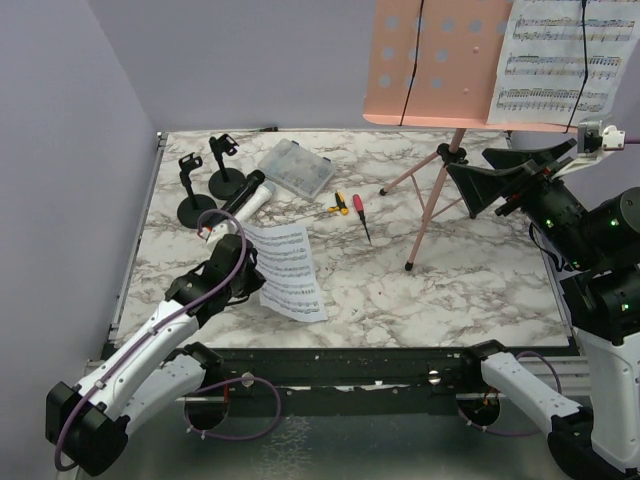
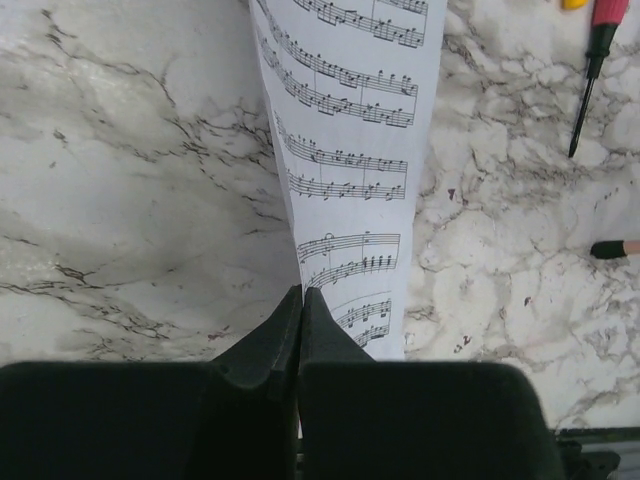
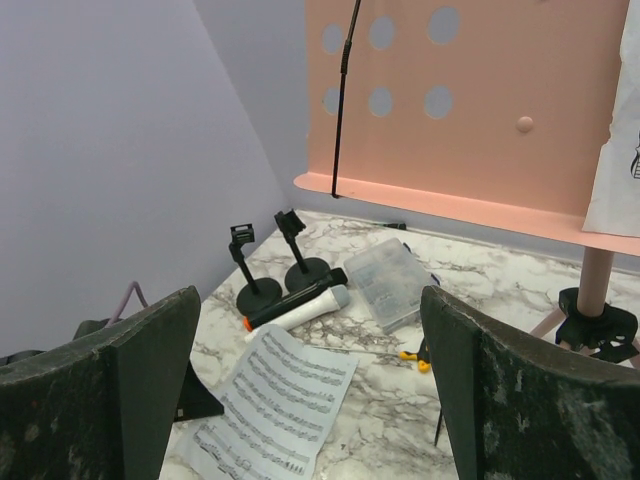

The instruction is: Pack up the instrument practice props

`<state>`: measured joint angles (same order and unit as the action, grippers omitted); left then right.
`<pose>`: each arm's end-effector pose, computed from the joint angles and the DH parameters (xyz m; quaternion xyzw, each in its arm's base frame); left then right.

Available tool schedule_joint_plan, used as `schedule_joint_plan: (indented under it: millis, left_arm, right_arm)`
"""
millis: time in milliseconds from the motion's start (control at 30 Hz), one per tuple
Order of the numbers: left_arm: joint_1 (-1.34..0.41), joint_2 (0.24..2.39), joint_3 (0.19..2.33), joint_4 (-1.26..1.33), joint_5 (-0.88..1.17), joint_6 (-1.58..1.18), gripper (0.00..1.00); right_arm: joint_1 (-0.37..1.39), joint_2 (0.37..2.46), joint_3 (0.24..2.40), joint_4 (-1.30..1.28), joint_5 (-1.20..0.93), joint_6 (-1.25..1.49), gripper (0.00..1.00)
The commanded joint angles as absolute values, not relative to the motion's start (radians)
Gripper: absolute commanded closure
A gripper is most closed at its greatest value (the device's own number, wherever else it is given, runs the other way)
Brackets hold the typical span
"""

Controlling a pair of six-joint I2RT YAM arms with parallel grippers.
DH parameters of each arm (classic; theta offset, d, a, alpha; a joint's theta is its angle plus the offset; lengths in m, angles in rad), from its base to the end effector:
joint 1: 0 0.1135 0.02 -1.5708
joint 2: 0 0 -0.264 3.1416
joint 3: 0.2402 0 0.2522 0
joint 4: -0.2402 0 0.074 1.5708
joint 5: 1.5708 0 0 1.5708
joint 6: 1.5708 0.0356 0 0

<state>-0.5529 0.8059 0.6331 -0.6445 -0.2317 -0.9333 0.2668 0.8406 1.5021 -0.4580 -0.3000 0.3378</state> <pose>0.1431 -0.0787 0.2417 -0.2164 0.8989 -0.1681 0.3418 0.0996 0.0381 0.5298 -0.0936 0.6283 0.3183 0.7037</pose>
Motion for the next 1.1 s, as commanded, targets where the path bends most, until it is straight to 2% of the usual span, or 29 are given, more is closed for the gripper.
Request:
schedule_joint_plan:
  millis: [0, 367, 433, 567, 767, 900, 1067]
  left_arm:
    - [-0.554, 0.889, 0.608, -0.606, -0.099, -0.878, 1.0]
    - [-0.554, 0.902, 0.646, -0.759, -0.487, -0.968, 0.99]
    - [-0.554, 0.917, 0.636, -0.76, -0.507, -0.98, 0.98]
    - [-0.554, 0.948, 0.609, -0.749, -0.511, -0.993, 0.9]
    - [-0.554, 0.964, 0.607, -0.734, -0.528, -0.973, 0.86]
    - [-0.554, 0.966, 0.615, -0.736, -0.548, -0.963, 0.78]
    - [-0.554, 0.969, 0.627, -0.733, -0.571, -0.938, 0.75]
  right_arm:
    - [0.264, 0.831, 1.497, -0.483, -0.285, 0.319, 0.04]
    - [0.264, 0.821, 1.502, -0.519, -0.265, 0.292, 0.04]
    - [0.264, 0.817, 1.5, -0.526, -0.258, 0.286, 0.04]
    - [0.264, 0.812, 1.5, -0.54, -0.243, 0.274, 0.04]
    - [0.264, 0.811, 1.496, -0.555, -0.225, 0.259, 0.04]
    - [0.265, 0.81, 1.487, -0.571, -0.215, 0.25, 0.04]
    - [0.265, 0.8, 1.47, -0.594, -0.202, 0.238, 0.04]
